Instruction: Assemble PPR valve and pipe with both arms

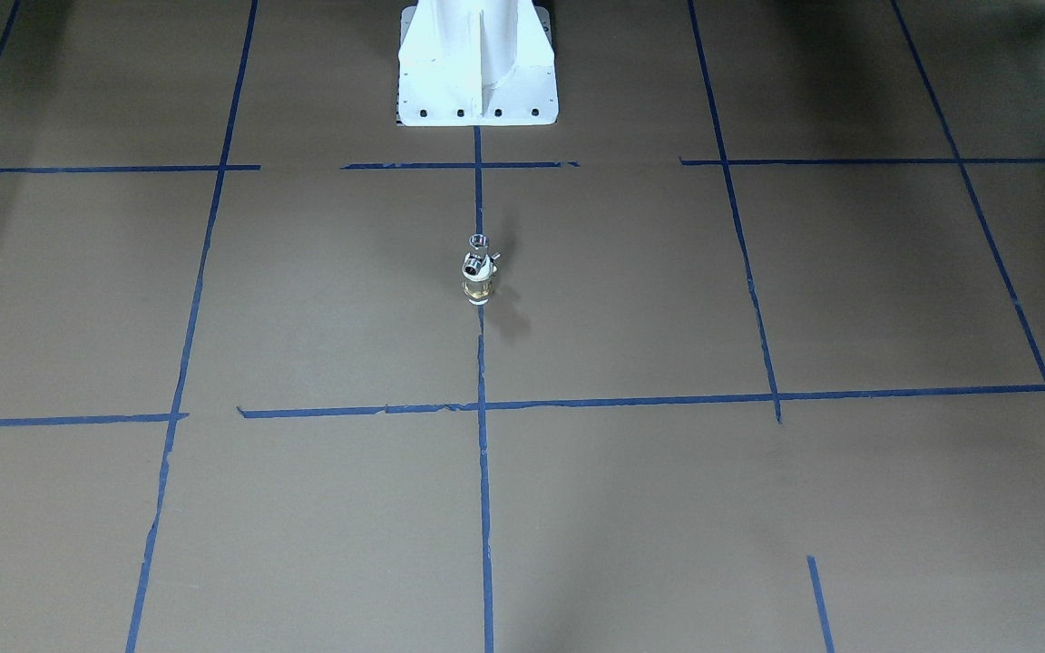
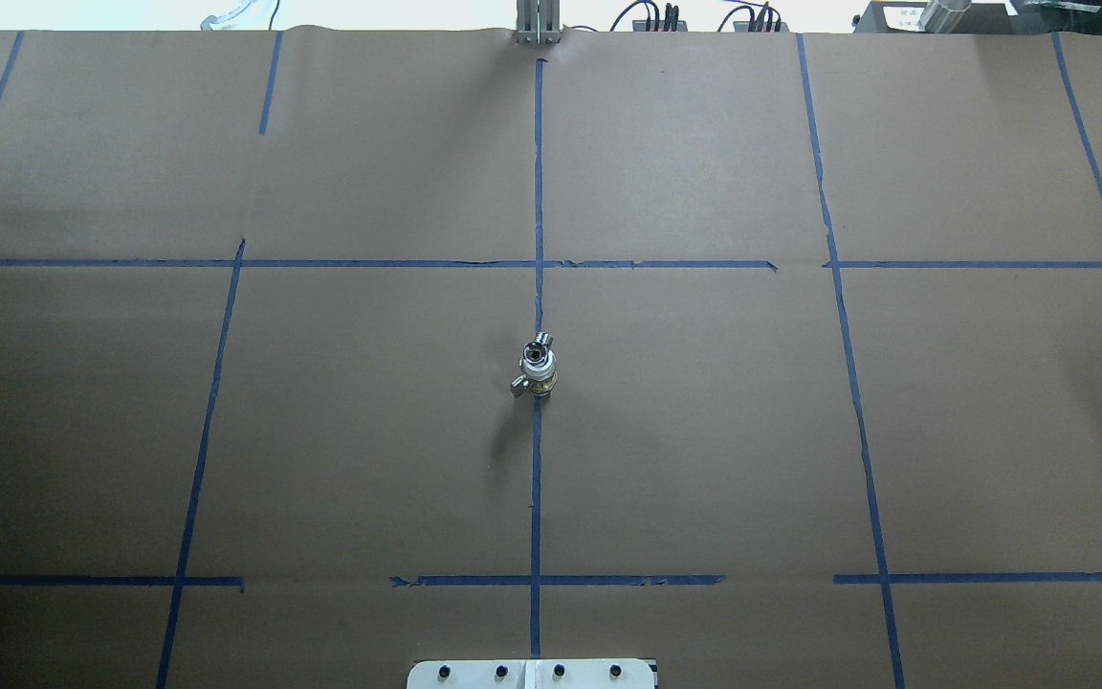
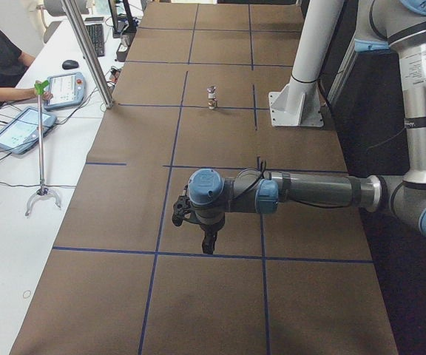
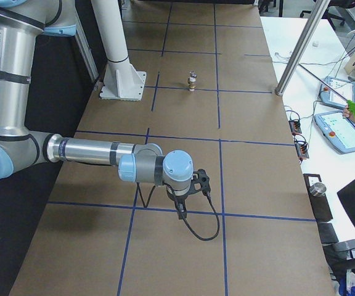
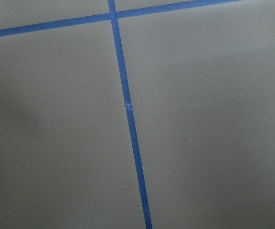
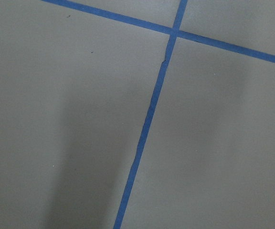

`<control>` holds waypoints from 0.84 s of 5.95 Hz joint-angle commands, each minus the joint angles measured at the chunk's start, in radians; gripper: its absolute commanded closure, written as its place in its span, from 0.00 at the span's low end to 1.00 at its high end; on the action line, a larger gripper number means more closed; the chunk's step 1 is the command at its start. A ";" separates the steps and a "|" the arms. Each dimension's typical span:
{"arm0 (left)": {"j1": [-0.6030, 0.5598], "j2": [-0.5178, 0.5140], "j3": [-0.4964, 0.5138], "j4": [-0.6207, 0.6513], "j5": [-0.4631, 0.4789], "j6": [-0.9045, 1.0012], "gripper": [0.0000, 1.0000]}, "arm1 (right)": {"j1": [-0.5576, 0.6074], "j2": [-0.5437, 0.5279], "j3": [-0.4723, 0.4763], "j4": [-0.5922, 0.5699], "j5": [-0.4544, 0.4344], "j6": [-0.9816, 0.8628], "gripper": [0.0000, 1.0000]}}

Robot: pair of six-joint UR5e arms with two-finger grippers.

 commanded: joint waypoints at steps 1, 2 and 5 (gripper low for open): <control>-0.015 0.001 -0.025 0.000 -0.001 0.001 0.00 | 0.000 0.006 0.005 0.000 -0.006 0.006 0.00; -0.026 0.013 -0.047 0.005 0.007 0.000 0.00 | 0.000 0.008 0.007 0.000 -0.008 0.006 0.00; -0.023 0.039 -0.130 0.125 0.030 -0.018 0.00 | 0.000 0.005 0.002 0.000 -0.006 0.009 0.00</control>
